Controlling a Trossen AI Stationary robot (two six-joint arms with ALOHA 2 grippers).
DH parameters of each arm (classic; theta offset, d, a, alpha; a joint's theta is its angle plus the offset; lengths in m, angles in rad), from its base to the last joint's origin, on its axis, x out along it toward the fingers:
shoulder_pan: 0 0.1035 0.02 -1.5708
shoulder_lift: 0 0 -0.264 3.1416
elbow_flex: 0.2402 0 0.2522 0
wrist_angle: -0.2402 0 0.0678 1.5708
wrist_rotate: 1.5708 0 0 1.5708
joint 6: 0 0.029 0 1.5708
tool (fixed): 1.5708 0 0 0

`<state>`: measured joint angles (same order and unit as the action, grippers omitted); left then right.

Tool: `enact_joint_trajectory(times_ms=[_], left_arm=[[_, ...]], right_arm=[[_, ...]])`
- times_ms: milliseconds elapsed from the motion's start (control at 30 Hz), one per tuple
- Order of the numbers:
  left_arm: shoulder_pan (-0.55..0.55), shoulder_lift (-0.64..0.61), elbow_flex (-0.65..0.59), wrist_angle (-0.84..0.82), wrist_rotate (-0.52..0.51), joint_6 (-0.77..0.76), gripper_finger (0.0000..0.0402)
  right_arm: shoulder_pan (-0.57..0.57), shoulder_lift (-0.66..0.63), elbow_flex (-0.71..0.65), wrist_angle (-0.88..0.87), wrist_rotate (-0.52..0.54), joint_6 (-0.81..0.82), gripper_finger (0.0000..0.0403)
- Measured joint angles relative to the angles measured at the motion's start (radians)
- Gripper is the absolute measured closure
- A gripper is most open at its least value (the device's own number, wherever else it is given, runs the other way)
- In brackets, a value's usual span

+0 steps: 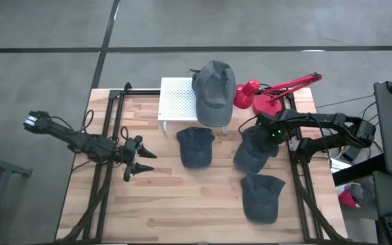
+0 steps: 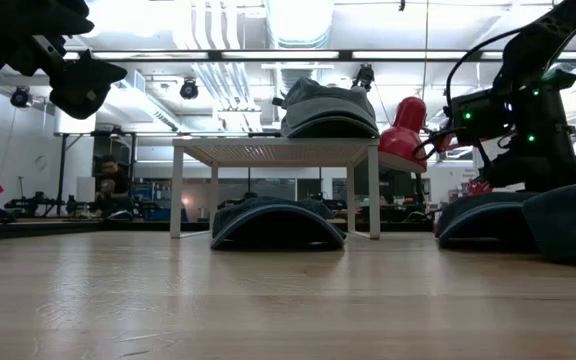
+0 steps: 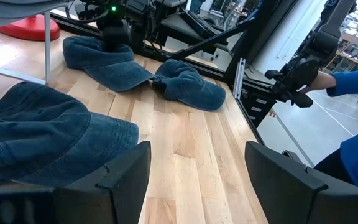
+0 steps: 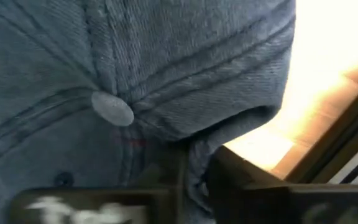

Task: Pick & Place hat
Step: Put the top right blue cap on the shelf

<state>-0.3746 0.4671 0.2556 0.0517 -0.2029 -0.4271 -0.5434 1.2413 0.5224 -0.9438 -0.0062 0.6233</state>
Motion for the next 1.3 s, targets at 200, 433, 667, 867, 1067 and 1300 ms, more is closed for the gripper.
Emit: enact_joint_trajectory(times_ms=[200, 433, 667, 867, 1067, 1300], left_arm=[[0.0, 0.0, 0.0, 0.0, 0.0, -0.031, 0.014], [0.0, 0.0, 0.0, 0.0, 0.0, -0.088, 0.014], [0.0, 0.0, 0.0, 0.0, 0.0, -0.146, 0.014], [0.0, 0.0, 0.0, 0.0, 0.0, -0.158, 0.014], [0.0, 0.0, 0.0, 0.0, 0.0, -0.158, 0.014], [0.0, 0.0, 0.0, 0.0, 0.0, -0.158, 0.014]], right_arm=[[0.0, -0.05, 0.012, -0.039, 0.001, -0.006, 0.0388], [0.002, -0.144, 0.075, -0.178, -0.027, -0.005, 0.0392], [0.022, -0.26, 0.206, -0.297, -0.09, -0.002, 0.0393], [0.094, -0.303, 0.358, -0.399, -0.134, 0.01, 0.0394], [0.213, -0.281, 0.529, -0.524, -0.135, 0.014, 0.0394], [0.398, -0.216, 0.716, -0.524, -0.187, 0.014, 0.0394]])
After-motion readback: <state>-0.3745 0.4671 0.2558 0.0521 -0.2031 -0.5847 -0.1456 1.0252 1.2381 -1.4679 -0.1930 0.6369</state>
